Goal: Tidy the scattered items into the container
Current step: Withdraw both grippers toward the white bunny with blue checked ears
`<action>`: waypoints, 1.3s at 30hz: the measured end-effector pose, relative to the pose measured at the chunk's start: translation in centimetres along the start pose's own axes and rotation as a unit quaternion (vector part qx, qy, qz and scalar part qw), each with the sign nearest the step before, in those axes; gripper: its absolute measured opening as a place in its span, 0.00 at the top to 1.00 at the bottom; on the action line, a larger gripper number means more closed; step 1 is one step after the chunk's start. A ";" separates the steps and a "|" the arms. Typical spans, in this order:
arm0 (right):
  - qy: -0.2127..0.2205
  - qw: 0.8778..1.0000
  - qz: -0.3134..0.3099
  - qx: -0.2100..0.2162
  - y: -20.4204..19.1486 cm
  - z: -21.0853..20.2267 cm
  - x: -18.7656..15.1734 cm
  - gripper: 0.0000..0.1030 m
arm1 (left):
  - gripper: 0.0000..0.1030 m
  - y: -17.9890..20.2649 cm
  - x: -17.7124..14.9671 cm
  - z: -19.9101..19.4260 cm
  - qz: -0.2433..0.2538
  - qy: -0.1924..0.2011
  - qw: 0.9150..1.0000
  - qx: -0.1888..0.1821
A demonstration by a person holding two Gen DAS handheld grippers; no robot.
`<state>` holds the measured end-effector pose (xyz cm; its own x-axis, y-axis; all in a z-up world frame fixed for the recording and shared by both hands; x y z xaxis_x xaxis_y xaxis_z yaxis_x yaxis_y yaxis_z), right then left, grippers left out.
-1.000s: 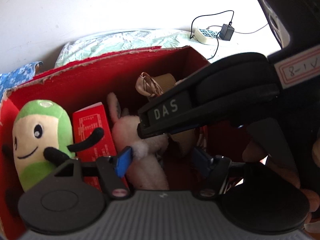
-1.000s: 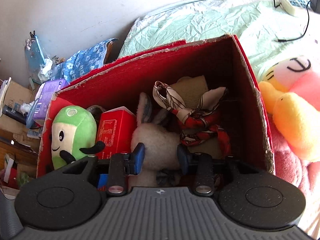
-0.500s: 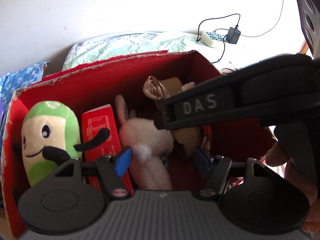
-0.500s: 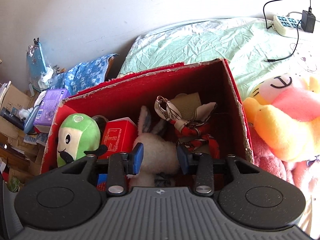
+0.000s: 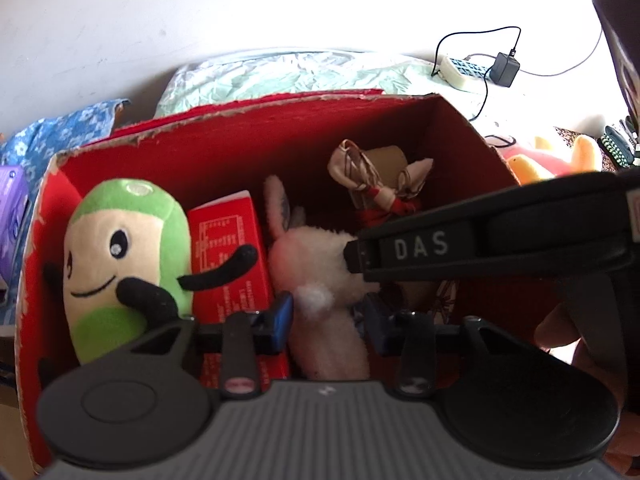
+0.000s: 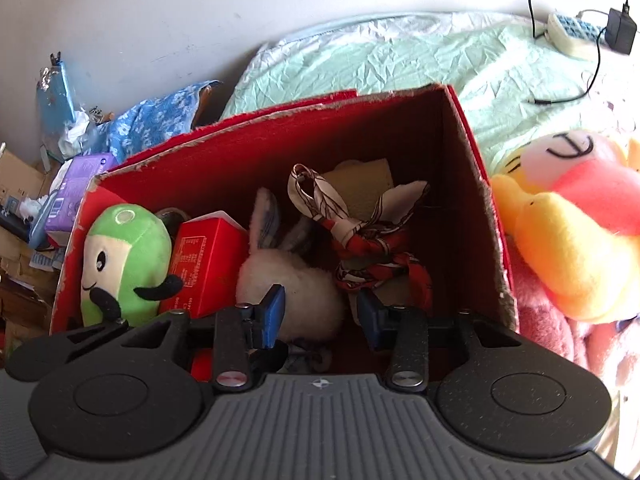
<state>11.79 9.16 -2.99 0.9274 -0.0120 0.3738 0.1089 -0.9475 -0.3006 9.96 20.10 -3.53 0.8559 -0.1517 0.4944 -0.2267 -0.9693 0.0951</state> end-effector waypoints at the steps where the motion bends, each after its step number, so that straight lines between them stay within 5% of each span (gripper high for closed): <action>1: -0.002 1.000 0.000 -0.004 -0.1 0.2 0.1 0.52 | 0.58 0.1 0.1 0.1 0.001 0.000 1.000 0.003; 9: -0.024 0.999 0.016 0.036 0.1 0.7 0.3 0.51 | 0.54 0.1 0.5 0.5 -0.001 0.000 1.000 0.006; 13: -0.002 1.000 0.003 0.025 -0.1 -0.4 0.2 0.51 | 0.40 0.4 0.4 0.0 -0.004 0.008 1.000 0.004; 20: 0.055 0.998 -0.018 0.021 -0.9 -3.1 -0.6 0.51 | 0.31 0.8 0.3 -1.0 -0.010 0.023 1.000 0.000; 26: 0.113 0.992 -0.038 0.049 -0.2 -7.1 -1.9 0.48 | 0.04 2.1 0.2 -3.8 -0.013 0.077 0.997 0.020; 32: 0.167 0.984 -0.029 0.054 3.7 -11.4 -2.8 0.47 | 0.04 5.7 0.7 -7.1 0.007 0.123 0.992 0.002; 39: 0.195 0.979 0.050 0.037 12.6 -14.9 -4.6 0.47 | 0.05 12.4 0.3 -8.3 0.066 0.149 0.985 -0.055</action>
<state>3.57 -7.52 4.56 0.7286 -0.2384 0.6421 0.0640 -0.9097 -0.4104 3.54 9.68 4.93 0.6445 -0.1961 0.7391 -0.3906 -0.9154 0.0978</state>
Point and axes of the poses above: each gripper's, at about its wrist camera, not at the fingertips, and z roughly the way its jaws point, y to its right, x to its top, the point moved 3 cm from there along z, roughly the way its jaws point, and after that the axes turned 5 degrees about -y, right-handed, at the moved point
